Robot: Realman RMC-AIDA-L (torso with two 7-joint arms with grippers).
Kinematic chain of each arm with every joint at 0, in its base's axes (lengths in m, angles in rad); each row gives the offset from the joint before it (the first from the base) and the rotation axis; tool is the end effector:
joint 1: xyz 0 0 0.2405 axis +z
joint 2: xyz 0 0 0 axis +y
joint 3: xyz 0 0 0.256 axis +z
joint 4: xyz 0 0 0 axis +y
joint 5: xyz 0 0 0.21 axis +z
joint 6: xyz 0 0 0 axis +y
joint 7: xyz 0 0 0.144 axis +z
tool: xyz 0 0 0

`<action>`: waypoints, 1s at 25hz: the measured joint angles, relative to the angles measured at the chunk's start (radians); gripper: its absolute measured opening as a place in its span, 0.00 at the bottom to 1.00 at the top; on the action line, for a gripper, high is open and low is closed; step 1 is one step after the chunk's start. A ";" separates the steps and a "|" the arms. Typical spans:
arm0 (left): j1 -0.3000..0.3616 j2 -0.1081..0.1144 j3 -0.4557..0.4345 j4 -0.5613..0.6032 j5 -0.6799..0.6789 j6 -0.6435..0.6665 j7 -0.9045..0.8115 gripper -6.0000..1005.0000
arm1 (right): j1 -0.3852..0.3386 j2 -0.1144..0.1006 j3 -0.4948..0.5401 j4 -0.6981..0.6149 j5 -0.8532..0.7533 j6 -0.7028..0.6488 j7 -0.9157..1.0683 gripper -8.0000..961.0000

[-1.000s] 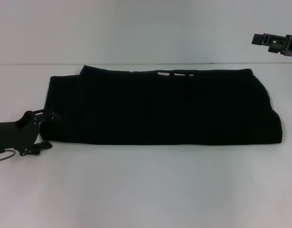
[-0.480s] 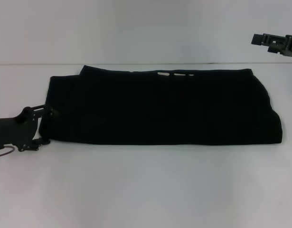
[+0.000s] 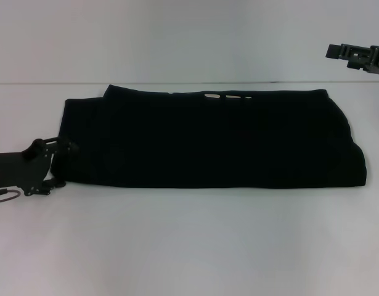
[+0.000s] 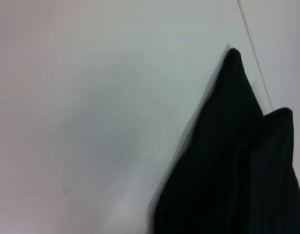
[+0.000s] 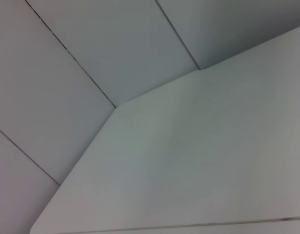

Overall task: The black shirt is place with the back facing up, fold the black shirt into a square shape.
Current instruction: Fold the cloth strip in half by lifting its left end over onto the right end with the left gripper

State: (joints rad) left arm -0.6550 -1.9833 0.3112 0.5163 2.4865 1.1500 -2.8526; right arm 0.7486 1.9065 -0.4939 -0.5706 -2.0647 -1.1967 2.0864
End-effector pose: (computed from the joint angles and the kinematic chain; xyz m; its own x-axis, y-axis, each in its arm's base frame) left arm -0.3439 0.3765 0.0377 -0.4867 0.6881 0.5382 0.8688 0.4457 0.2158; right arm 0.2598 0.4403 0.0927 0.3383 -0.6148 -0.7125 -0.9220 -0.3679 -0.1203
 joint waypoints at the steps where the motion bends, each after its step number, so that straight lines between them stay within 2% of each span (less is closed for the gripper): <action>1: 0.000 0.000 0.011 0.002 0.000 0.000 0.000 0.89 | 0.000 0.000 0.000 0.000 0.000 0.000 0.001 0.91; 17: -0.011 0.000 0.034 0.010 0.000 0.015 0.031 0.88 | 0.000 -0.003 0.000 -0.001 0.000 -0.003 0.010 0.91; 25: -0.023 0.000 0.101 0.016 0.013 0.012 0.040 0.88 | 0.000 -0.003 0.000 -0.002 0.000 -0.003 0.011 0.91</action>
State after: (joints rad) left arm -0.6779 -1.9834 0.4119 0.5326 2.4991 1.1621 -2.8121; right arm 0.7486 1.9034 -0.4939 -0.5722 -2.0647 -1.1997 2.0969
